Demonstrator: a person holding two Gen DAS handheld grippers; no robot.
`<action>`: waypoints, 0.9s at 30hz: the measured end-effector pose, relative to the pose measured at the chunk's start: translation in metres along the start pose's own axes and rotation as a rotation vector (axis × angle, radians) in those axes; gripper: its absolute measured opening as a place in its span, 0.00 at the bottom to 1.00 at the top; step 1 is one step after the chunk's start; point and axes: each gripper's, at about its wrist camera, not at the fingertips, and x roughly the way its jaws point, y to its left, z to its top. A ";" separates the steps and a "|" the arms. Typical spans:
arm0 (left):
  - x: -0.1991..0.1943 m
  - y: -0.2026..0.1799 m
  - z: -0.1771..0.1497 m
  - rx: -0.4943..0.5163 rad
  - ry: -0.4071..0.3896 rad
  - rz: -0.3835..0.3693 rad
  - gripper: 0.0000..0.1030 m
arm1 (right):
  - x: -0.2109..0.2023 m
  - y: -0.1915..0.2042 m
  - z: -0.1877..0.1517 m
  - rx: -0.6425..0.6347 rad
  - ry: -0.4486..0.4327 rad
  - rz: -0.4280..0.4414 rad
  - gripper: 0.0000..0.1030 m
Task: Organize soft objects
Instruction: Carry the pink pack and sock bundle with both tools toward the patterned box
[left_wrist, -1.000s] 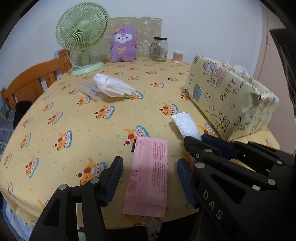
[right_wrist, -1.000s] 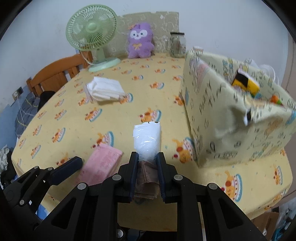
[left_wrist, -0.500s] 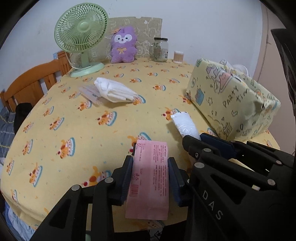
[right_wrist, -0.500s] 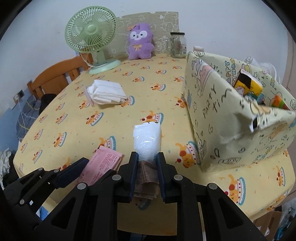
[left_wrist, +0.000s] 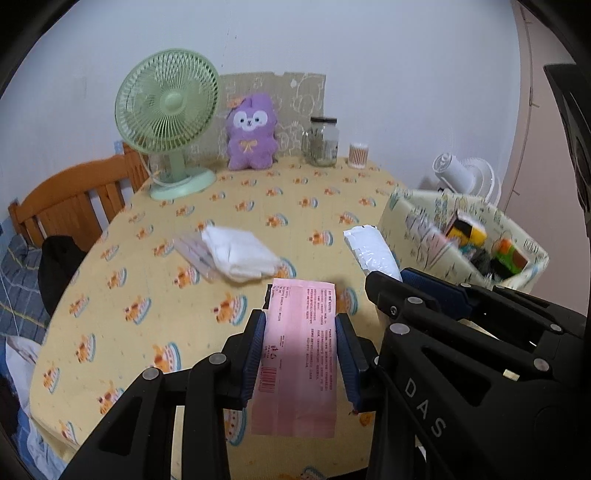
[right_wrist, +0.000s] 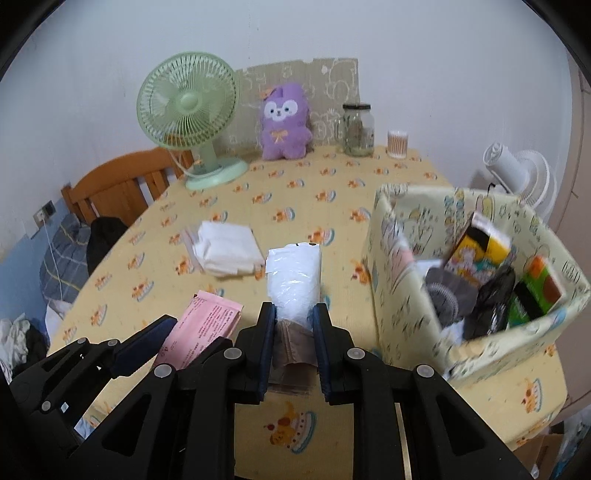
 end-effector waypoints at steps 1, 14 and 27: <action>-0.002 -0.001 0.004 0.002 -0.008 -0.002 0.37 | -0.004 0.000 0.004 -0.001 -0.009 0.000 0.23; -0.017 -0.027 0.046 0.047 -0.087 -0.038 0.37 | -0.038 -0.024 0.044 0.010 -0.105 -0.038 0.23; -0.001 -0.077 0.072 0.120 -0.101 -0.107 0.37 | -0.047 -0.078 0.062 0.067 -0.135 -0.108 0.23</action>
